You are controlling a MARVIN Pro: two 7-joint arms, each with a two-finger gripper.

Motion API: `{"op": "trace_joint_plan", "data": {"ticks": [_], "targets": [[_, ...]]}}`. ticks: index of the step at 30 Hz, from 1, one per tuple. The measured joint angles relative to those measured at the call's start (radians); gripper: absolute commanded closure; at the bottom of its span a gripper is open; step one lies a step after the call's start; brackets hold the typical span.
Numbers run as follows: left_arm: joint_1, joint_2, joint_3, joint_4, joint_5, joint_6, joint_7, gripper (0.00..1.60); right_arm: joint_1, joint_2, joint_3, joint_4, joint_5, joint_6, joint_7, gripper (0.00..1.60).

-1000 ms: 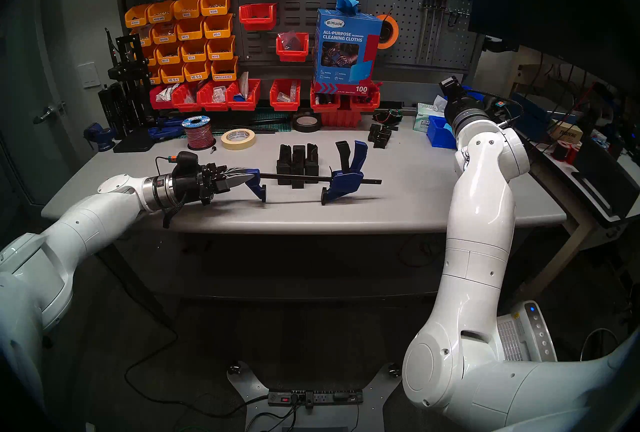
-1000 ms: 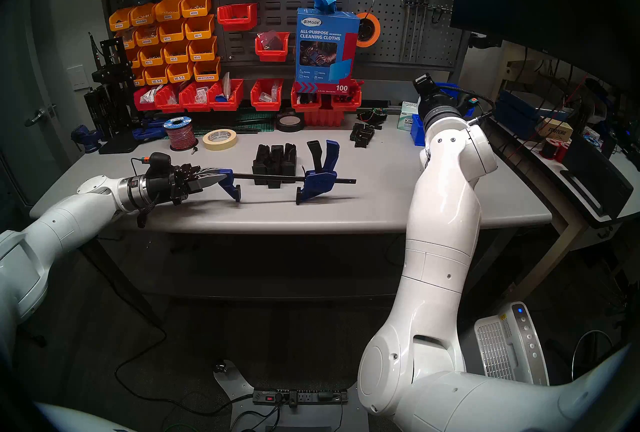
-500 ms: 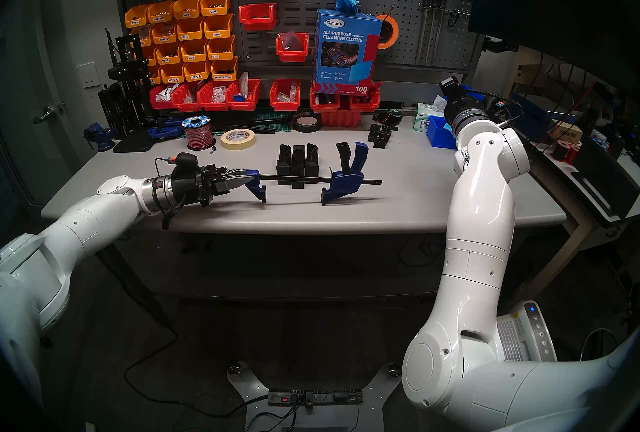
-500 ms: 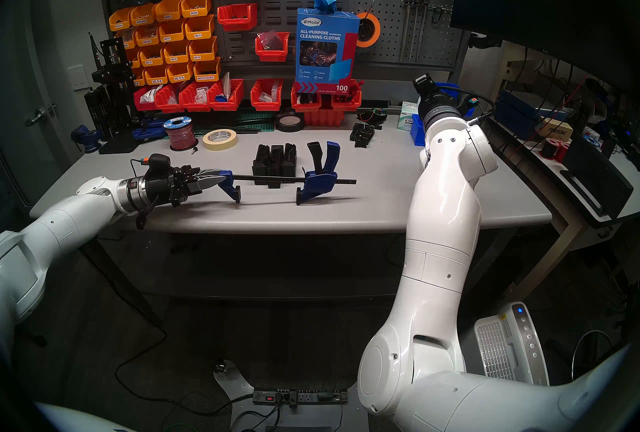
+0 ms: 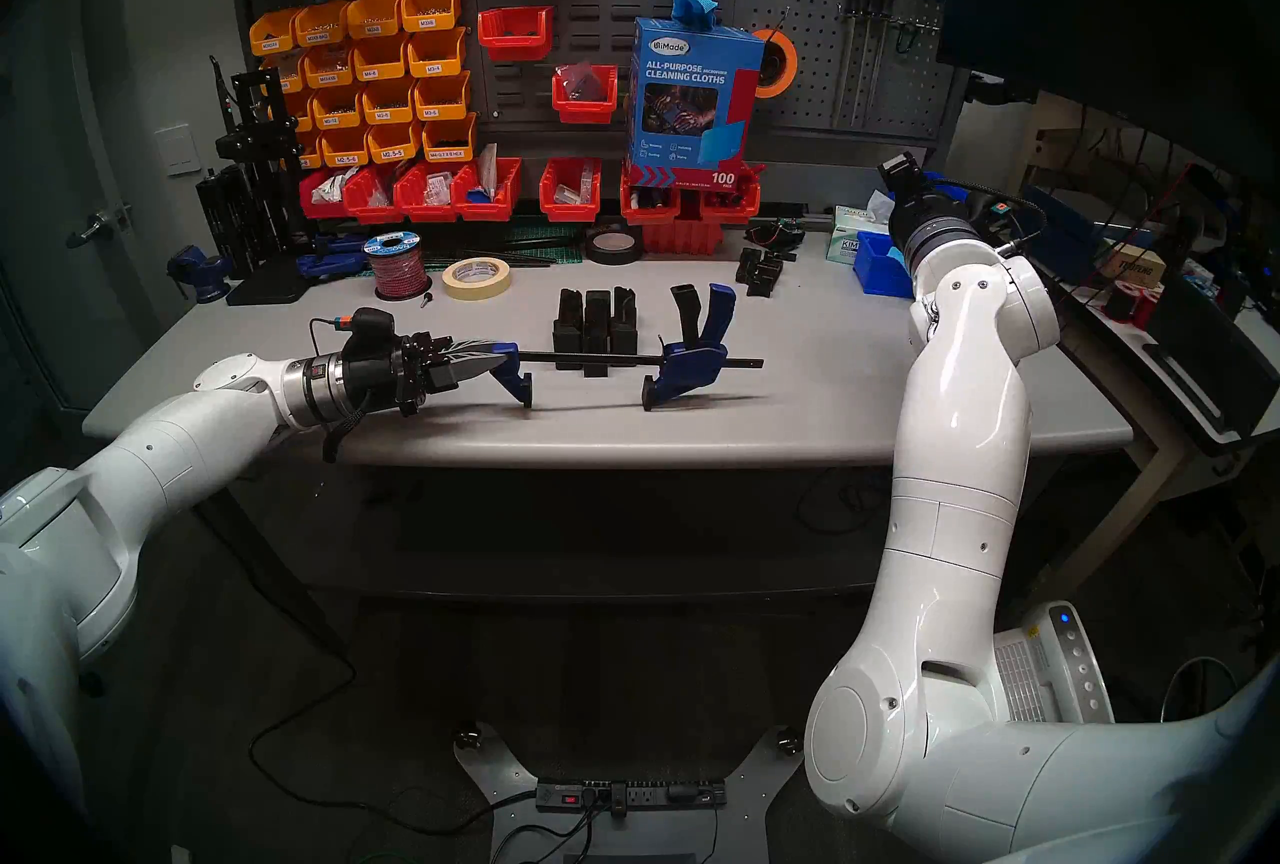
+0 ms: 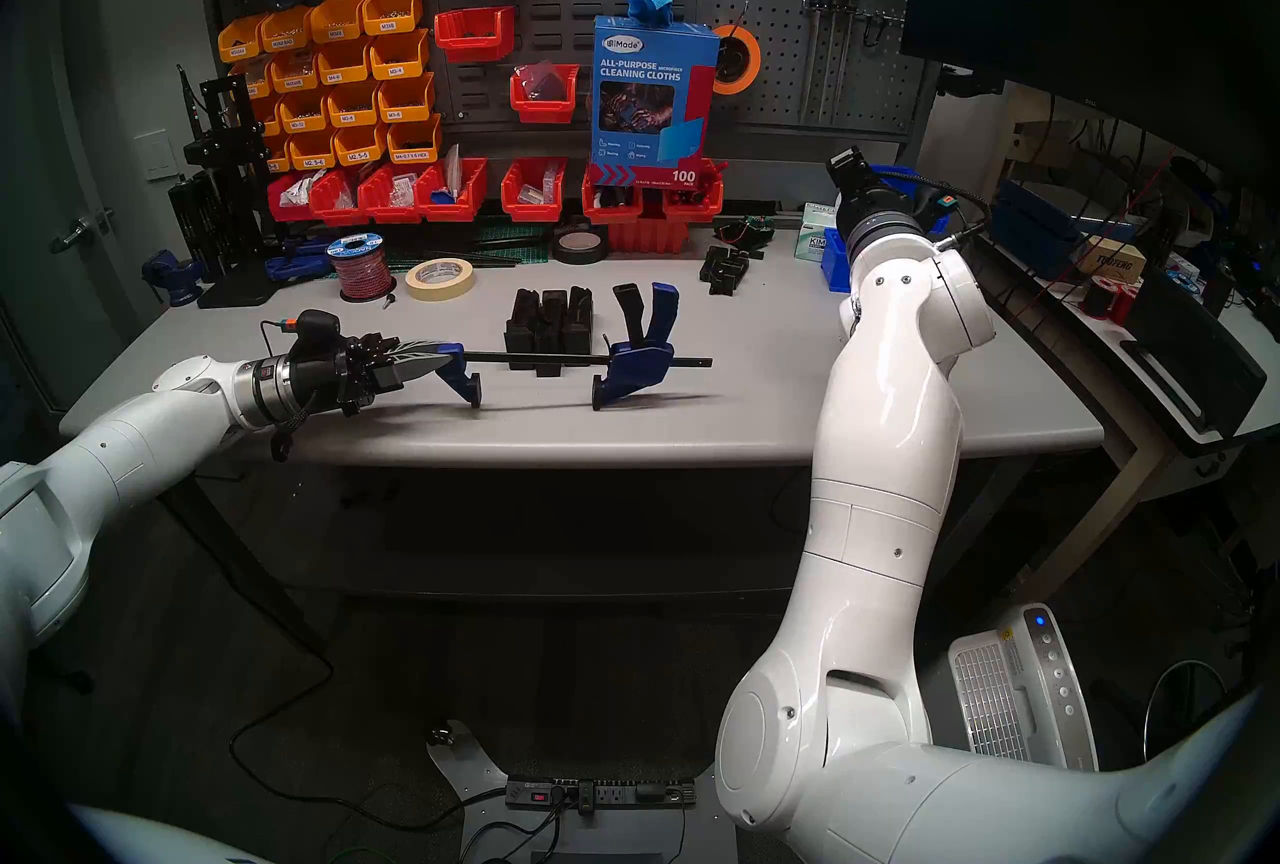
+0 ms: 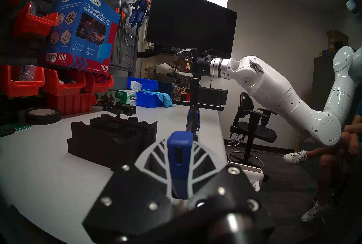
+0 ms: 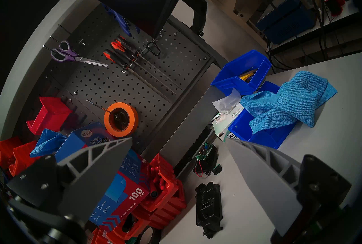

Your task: Clamp the two 3D printed pieces together with the clamp

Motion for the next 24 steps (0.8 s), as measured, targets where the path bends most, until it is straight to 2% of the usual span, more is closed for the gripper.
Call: {"op": "trace_joint_plan", "data": {"ticks": [24], "targets": [[-0.009, 0.003, 0.023, 0.0, -0.017, -0.007, 0.0, 1.6, 0.0, 0.0, 0.0, 0.0, 0.0, 0.0, 0.0, 0.0]]}}
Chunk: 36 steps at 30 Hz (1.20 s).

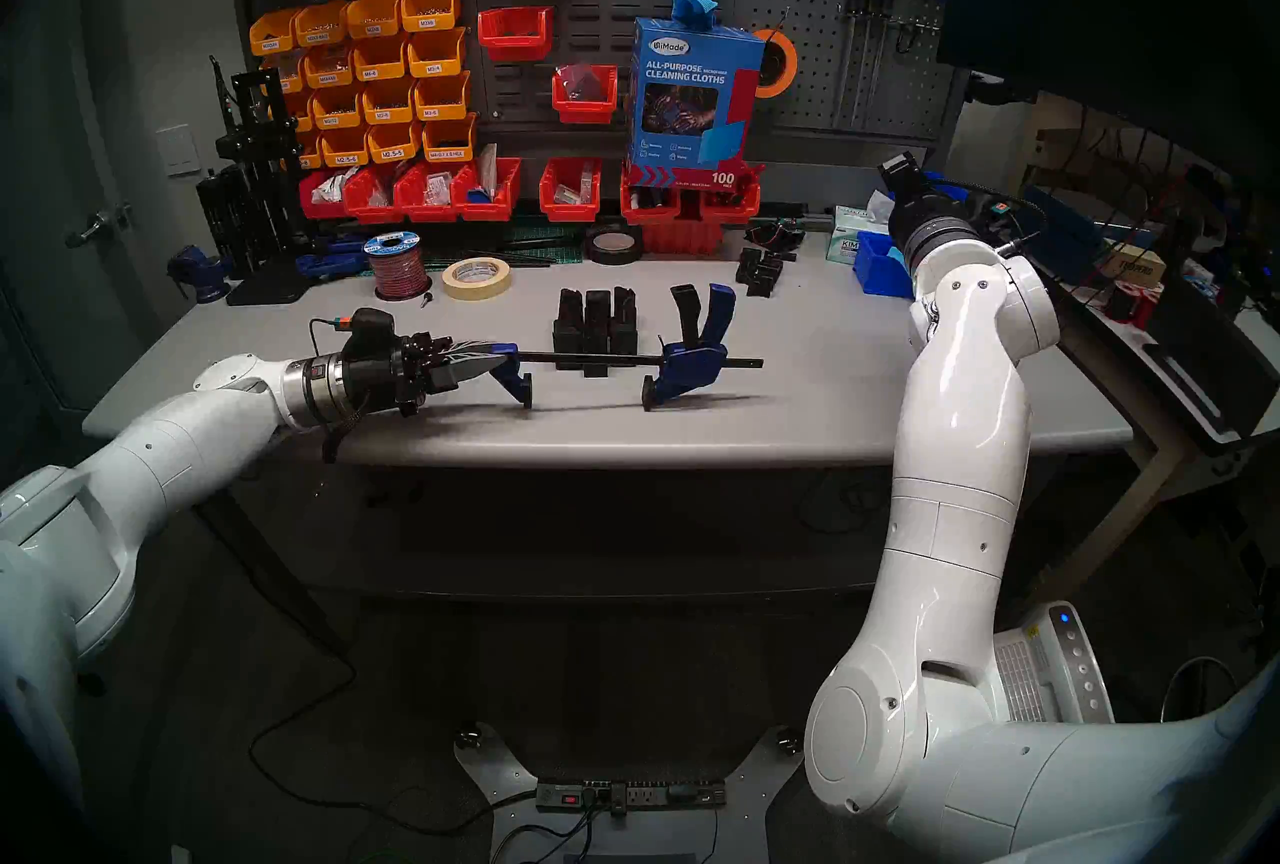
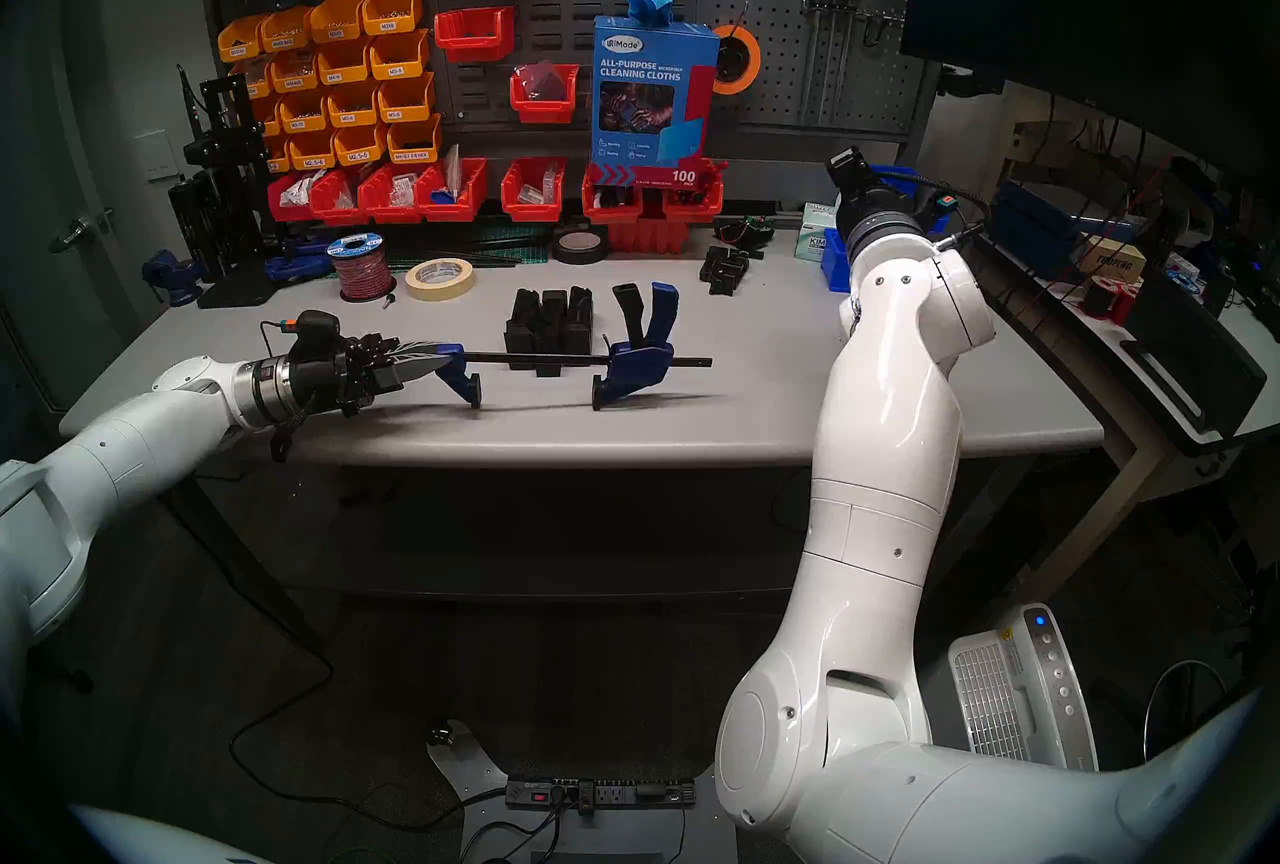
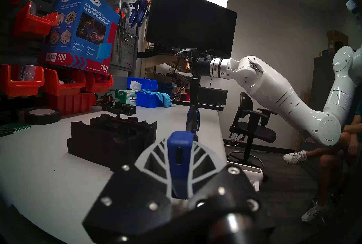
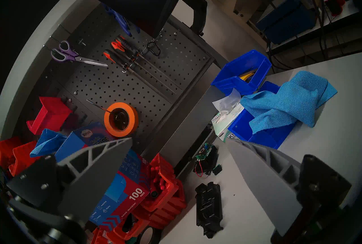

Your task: Clamp the two 3D printed pieces together with the clamp

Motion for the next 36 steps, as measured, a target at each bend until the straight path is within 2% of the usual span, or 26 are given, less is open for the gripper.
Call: {"op": "trace_joint_plan", "data": {"ticks": [36], "targets": [[-0.01, 0.003, 0.023, 0.0, -0.017, -0.008, 0.0, 1.6, 0.0, 0.0, 0.0, 0.0, 0.0, 0.0, 0.0, 0.0]]}}
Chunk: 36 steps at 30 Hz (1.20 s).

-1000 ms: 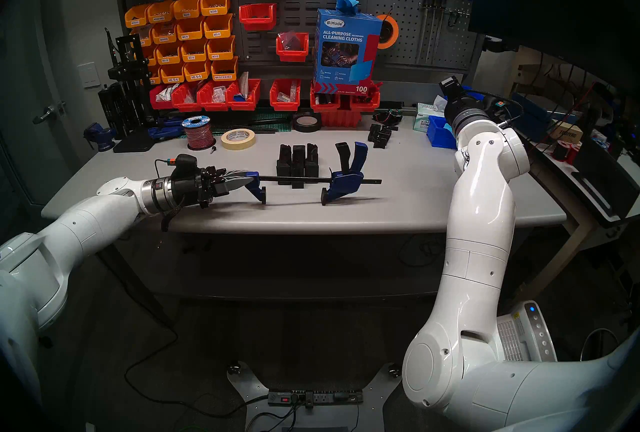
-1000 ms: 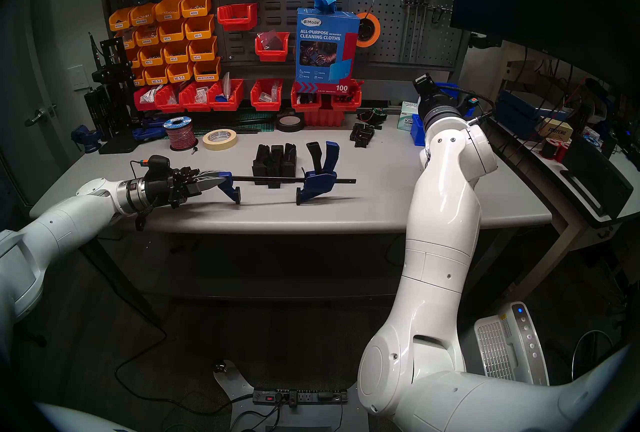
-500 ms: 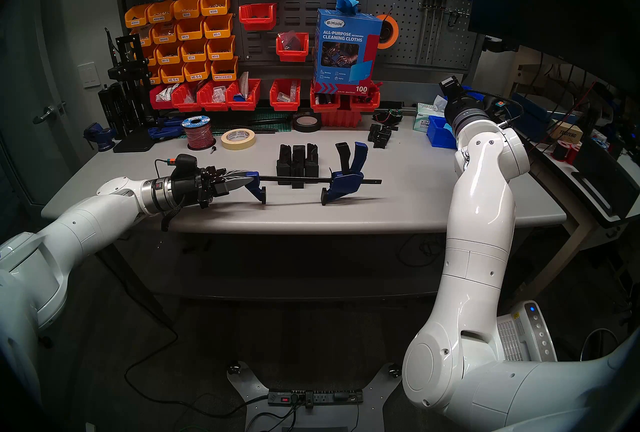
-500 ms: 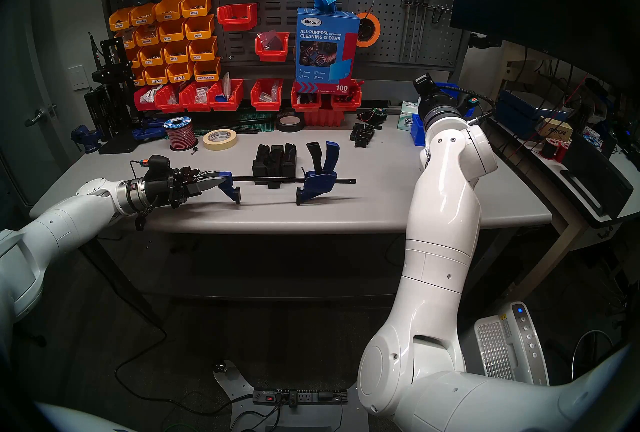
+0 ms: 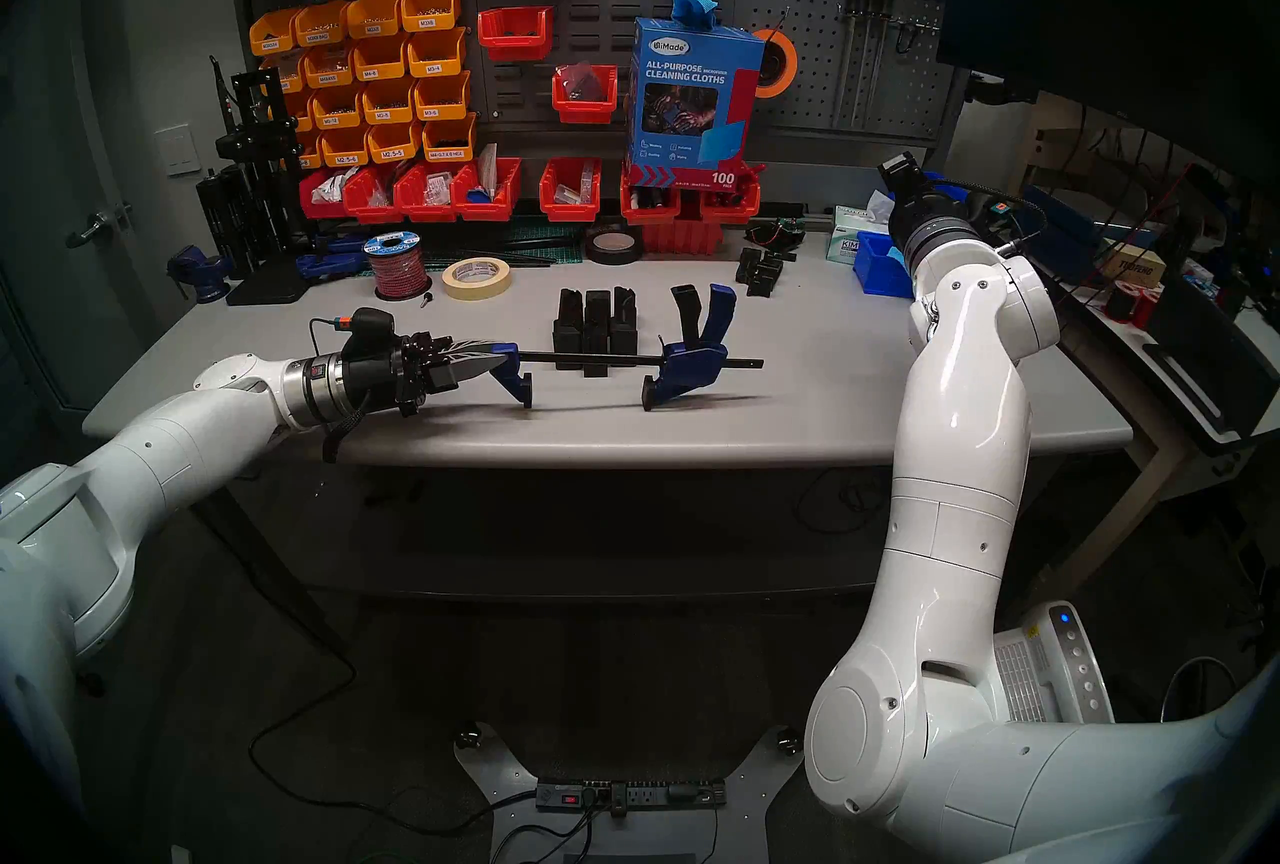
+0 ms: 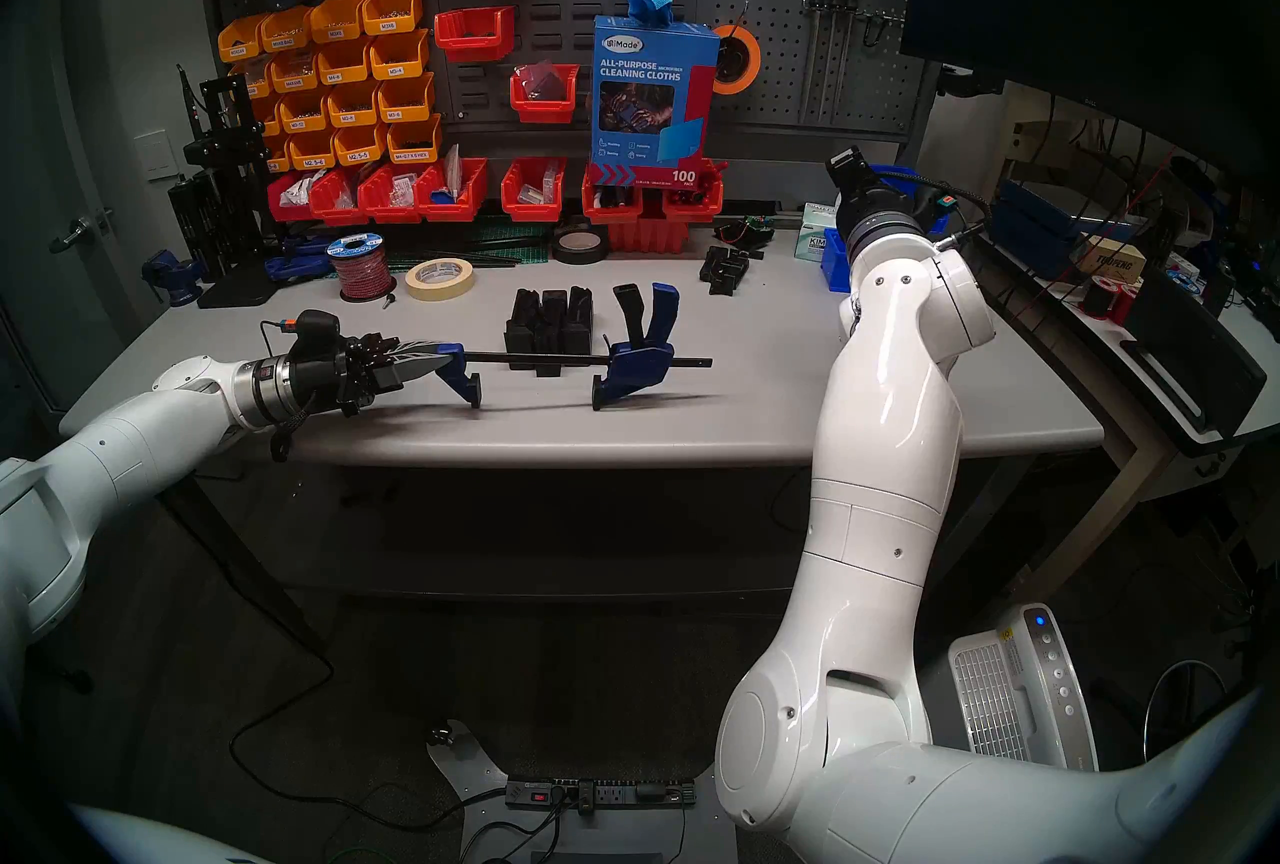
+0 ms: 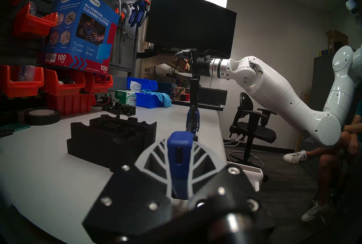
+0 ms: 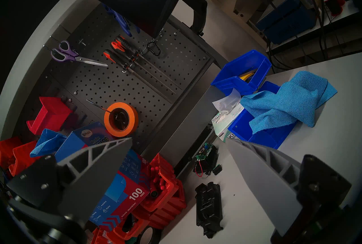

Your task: Clamp the two 3D printed pieces together with the clamp

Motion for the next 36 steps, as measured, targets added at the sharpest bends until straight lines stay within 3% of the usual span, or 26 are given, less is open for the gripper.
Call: {"op": "trace_joint_plan", "data": {"ticks": [36], "targets": [[-0.006, 0.002, 0.015, 0.0, -0.011, -0.004, 0.0, 1.6, 0.0, 0.0, 0.0, 0.0, 0.0, 0.0, 0.0, 0.0]]}}
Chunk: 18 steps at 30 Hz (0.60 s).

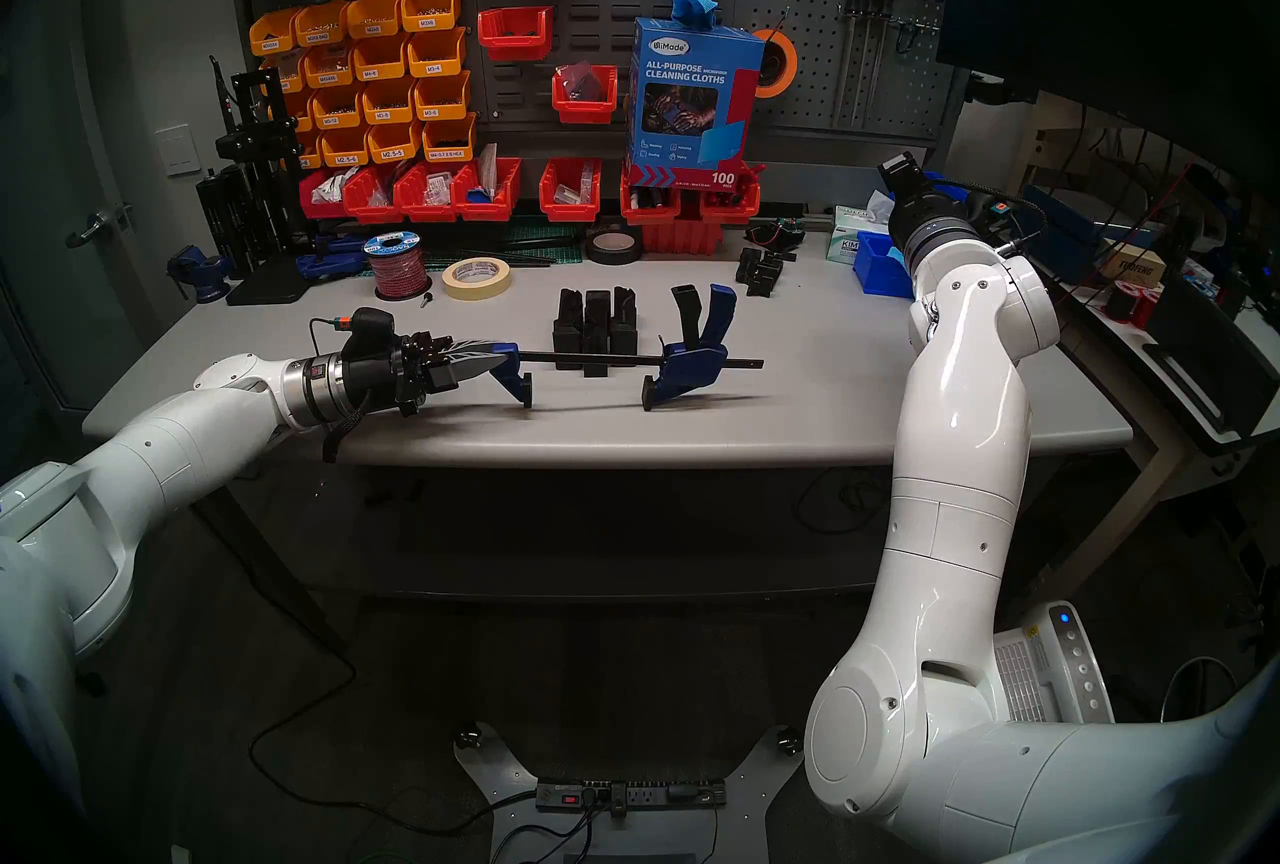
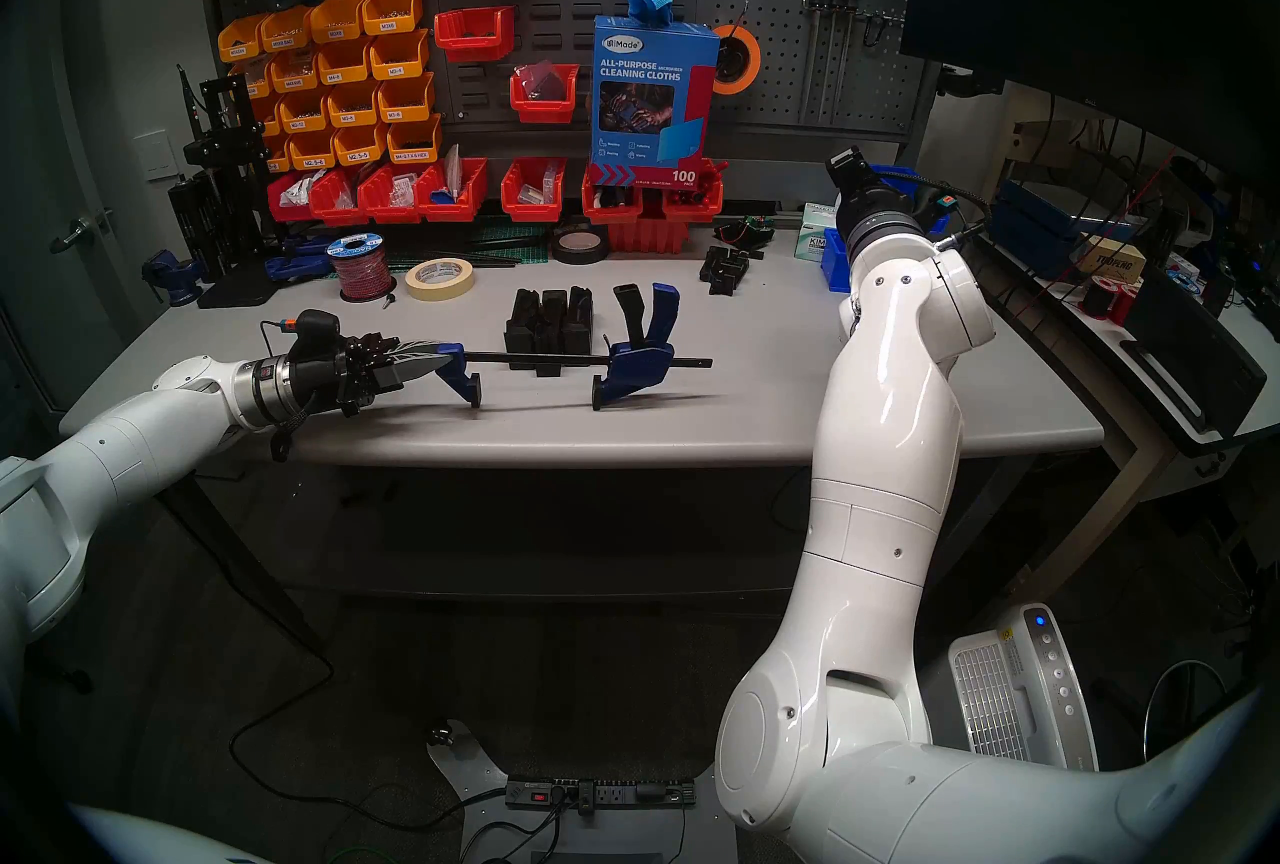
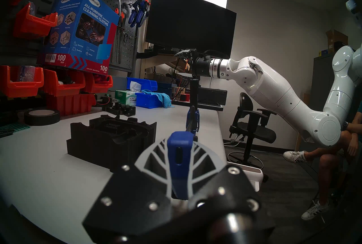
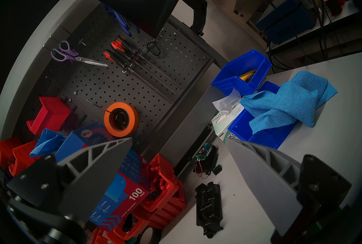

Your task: Clamp the two 3D printed pieces together with the clamp

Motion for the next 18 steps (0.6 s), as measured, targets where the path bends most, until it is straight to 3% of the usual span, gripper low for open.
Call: {"op": "trace_joint_plan", "data": {"ticks": [18], "targets": [[-0.003, 0.001, 0.006, 0.0, -0.004, -0.002, 0.0, 1.6, -0.001, -0.001, -0.007, 0.0, -0.009, -0.005, -0.002, 0.0]]}}
